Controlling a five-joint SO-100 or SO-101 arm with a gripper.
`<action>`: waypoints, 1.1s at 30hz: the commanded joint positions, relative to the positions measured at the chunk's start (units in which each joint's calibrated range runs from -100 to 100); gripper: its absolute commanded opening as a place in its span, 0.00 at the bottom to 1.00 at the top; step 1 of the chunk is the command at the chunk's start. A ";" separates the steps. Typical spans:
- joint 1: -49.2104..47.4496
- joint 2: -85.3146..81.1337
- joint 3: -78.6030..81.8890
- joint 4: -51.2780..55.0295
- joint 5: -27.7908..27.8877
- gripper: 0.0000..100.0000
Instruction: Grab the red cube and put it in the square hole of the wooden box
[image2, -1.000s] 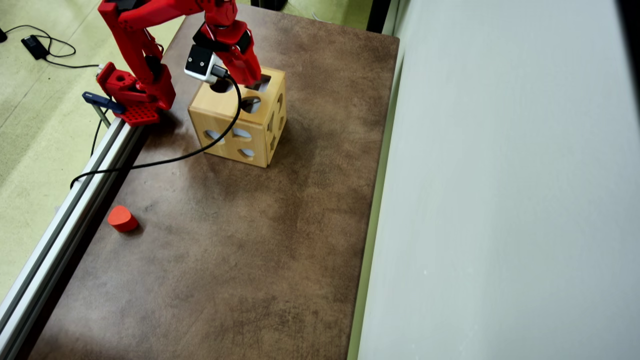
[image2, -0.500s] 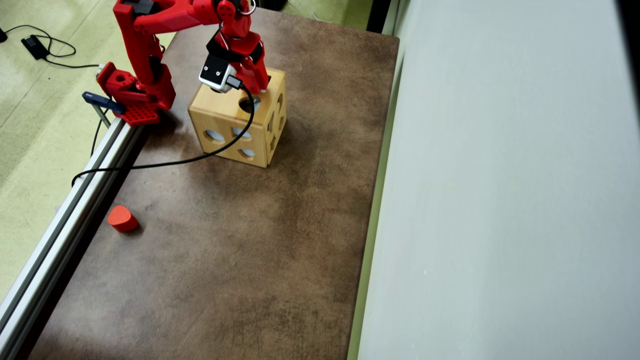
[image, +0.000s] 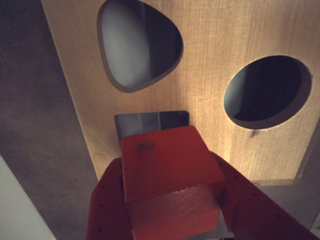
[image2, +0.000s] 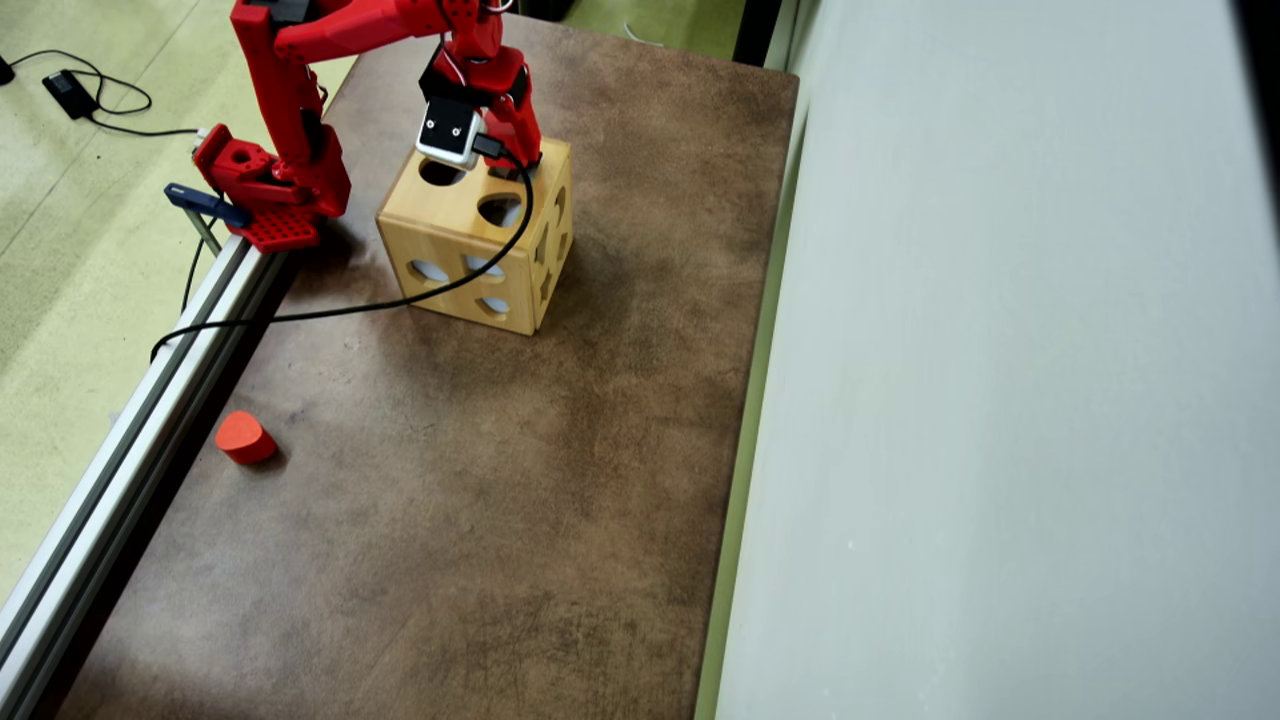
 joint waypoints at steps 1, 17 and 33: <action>-0.03 -0.63 -2.87 0.17 2.15 0.02; 3.46 -0.63 -2.78 0.17 2.74 0.02; 2.79 -0.55 -2.87 0.17 1.81 0.02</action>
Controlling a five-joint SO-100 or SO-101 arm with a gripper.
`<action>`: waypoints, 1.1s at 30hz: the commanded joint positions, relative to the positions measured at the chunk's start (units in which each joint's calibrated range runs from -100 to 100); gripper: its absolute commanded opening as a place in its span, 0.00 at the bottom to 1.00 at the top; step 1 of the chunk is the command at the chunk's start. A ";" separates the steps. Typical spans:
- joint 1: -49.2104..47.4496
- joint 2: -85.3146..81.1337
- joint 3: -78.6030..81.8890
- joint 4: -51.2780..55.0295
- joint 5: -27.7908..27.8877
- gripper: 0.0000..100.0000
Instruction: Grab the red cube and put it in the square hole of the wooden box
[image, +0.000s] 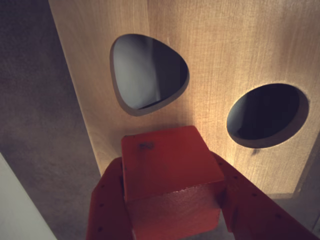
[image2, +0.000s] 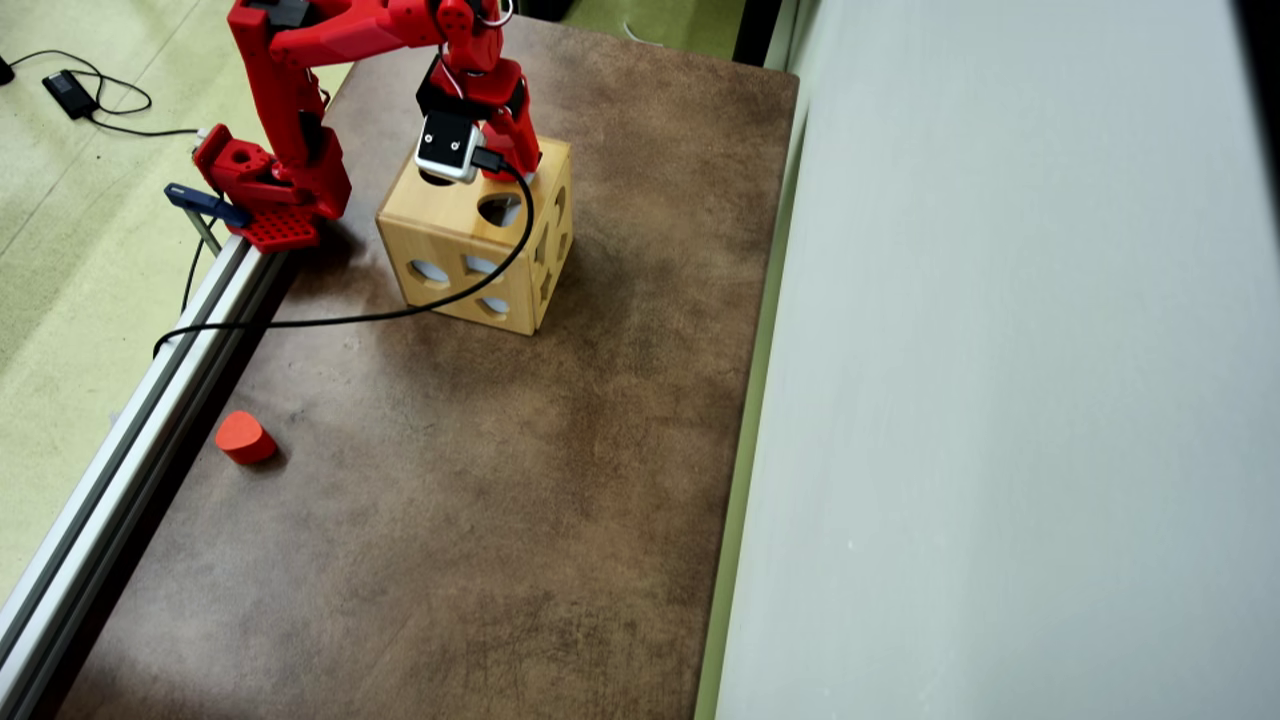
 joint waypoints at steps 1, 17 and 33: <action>-0.37 -0.55 -2.87 0.17 -0.24 0.02; -0.52 -0.55 -2.87 0.25 -1.42 0.02; -3.05 -0.97 -2.87 0.17 -1.66 0.02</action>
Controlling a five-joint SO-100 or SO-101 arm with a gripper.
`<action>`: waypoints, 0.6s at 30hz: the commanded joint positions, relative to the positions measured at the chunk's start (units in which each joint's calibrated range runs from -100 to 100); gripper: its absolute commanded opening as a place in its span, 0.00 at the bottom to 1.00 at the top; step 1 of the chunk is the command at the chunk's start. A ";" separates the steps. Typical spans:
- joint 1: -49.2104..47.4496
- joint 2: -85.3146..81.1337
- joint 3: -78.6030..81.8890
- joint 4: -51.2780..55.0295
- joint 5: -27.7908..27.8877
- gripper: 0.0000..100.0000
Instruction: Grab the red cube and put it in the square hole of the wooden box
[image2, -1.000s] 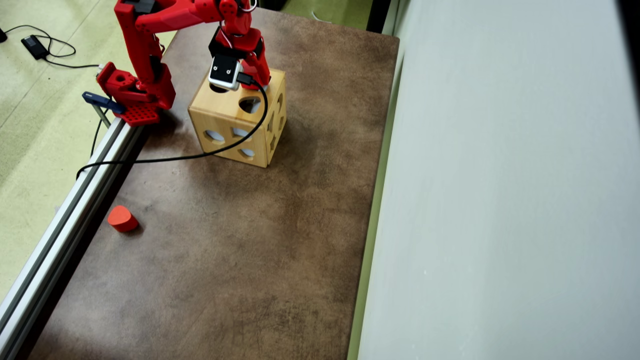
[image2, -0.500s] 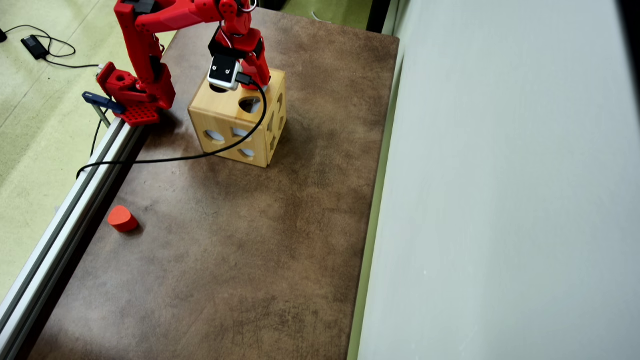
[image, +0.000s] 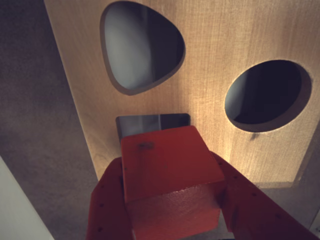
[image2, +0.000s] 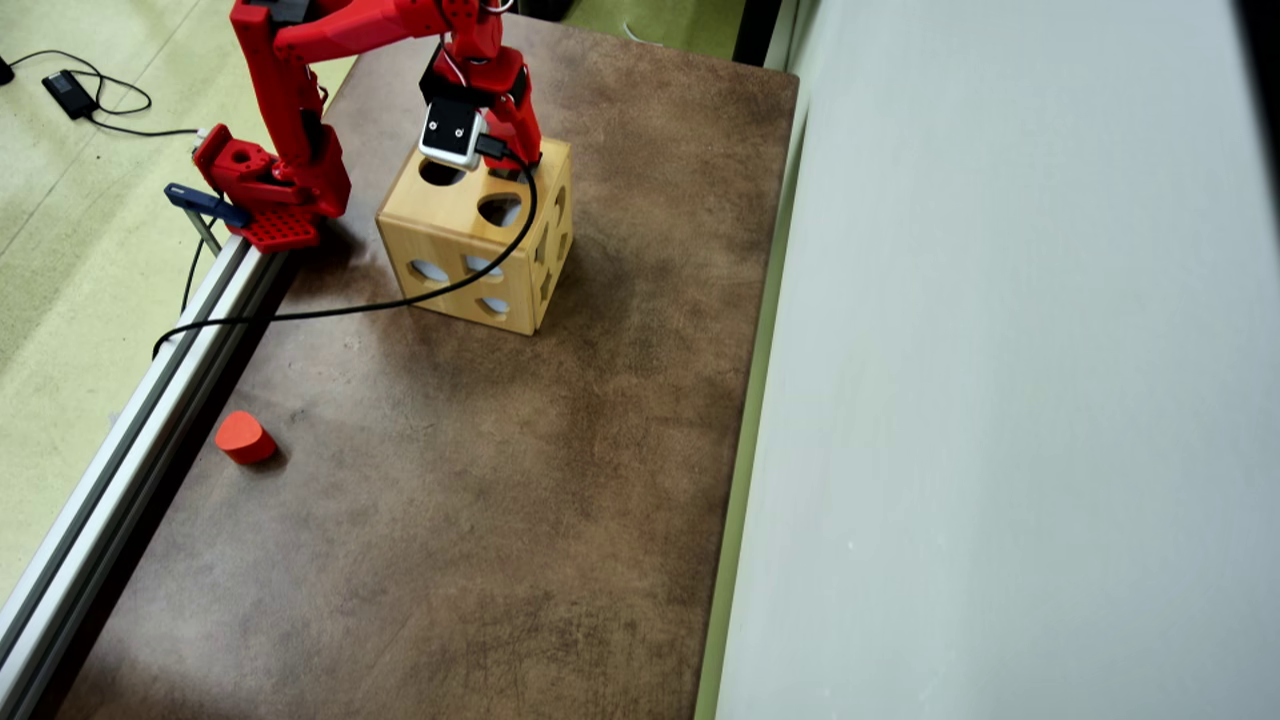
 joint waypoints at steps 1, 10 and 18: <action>-0.24 -0.97 -2.87 0.17 -0.10 0.02; -0.02 -1.31 -2.87 0.09 -0.73 0.02; -0.17 -0.63 -4.83 0.17 -1.12 0.02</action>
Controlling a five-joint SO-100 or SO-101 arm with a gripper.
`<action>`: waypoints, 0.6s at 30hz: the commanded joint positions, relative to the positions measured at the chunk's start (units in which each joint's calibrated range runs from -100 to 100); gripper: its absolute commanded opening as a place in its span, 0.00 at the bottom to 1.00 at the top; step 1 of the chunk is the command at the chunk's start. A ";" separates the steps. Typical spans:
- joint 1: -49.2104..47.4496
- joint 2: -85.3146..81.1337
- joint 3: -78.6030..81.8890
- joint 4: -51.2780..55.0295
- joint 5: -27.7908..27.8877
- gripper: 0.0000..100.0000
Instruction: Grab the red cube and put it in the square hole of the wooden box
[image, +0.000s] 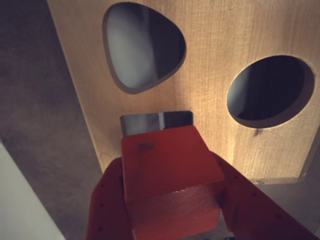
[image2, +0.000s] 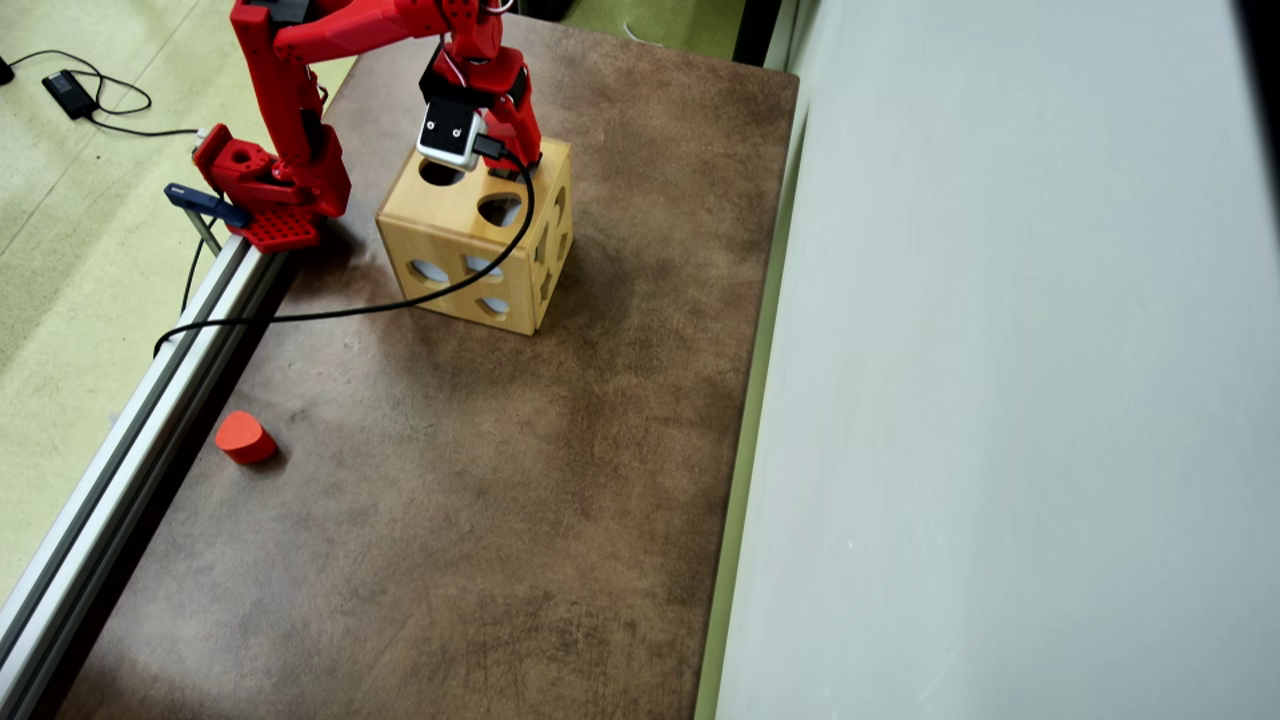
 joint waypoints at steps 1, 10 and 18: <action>-0.17 -0.63 -3.39 0.17 -0.15 0.02; -0.24 -0.55 -2.67 0.17 -0.15 0.10; -0.24 -1.31 -2.40 0.41 -0.15 0.17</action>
